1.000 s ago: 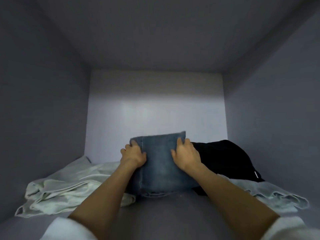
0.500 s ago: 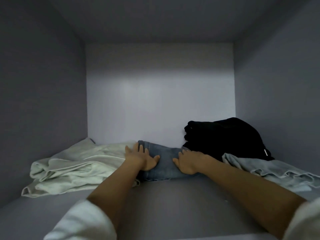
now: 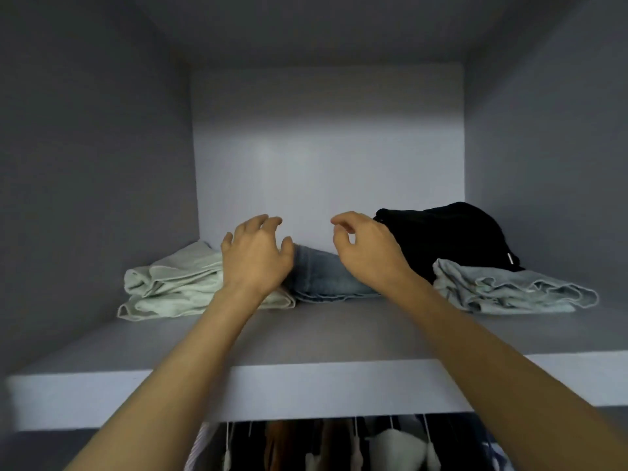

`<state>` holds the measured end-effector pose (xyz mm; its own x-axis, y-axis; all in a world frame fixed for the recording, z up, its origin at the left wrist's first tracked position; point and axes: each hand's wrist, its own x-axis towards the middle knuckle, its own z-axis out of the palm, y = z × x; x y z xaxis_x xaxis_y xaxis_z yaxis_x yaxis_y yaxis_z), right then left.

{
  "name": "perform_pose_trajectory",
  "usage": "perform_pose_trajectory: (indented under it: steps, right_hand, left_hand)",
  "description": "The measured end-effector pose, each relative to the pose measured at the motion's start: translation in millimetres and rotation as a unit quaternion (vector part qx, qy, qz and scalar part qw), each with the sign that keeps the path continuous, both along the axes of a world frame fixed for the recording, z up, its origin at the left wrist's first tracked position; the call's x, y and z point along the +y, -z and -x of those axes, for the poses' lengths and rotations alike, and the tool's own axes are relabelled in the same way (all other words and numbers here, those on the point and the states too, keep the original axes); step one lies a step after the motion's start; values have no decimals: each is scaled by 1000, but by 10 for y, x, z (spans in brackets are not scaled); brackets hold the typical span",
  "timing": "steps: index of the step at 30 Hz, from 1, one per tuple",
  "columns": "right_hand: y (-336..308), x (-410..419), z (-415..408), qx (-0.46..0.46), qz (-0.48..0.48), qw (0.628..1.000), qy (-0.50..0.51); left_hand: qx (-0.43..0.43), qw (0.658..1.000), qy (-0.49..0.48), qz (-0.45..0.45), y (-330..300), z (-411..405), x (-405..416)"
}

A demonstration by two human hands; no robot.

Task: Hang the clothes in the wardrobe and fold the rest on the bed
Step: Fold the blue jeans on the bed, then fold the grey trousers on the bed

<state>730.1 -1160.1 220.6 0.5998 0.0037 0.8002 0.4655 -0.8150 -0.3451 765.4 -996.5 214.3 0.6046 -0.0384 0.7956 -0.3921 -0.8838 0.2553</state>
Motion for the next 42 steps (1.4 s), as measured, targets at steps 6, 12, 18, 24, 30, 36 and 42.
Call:
perform_pose_trajectory:
  steps: [6, 12, 18, 24, 30, 36, 42]
  right_hand:
    - [673, 583, 681, -170, -119, 961, -185]
    - [2033, 1119, 1350, -117, -117, 918, -361]
    - [3590, 1847, 2508, 171, 3, 854, -492]
    - [4513, 2740, 3756, 318, 286, 666, -611]
    - [4850, 4015, 5286, 342, 404, 513, -676]
    - [4875, 5159, 6574, 347, 433, 451, -699]
    - [5110, 6214, 7290, 355, 487, 391, -696]
  left_hand:
    - [-70, 996, -31, 45, 730, 1020, 357]
    - [31, 978, -169, 121, 2130, 2245, 848]
    - [276, 893, -311, 171, 3751, 4116, 1248]
    - [339, 758, -437, 346, 4646, 5846, 1558]
    - [297, 639, -575, 416, 4897, 7404, 2278]
    - [227, 538, -668, 461, 4846, 8724, 3001]
    - [156, 467, -711, 502, 4987, 9517, 3665]
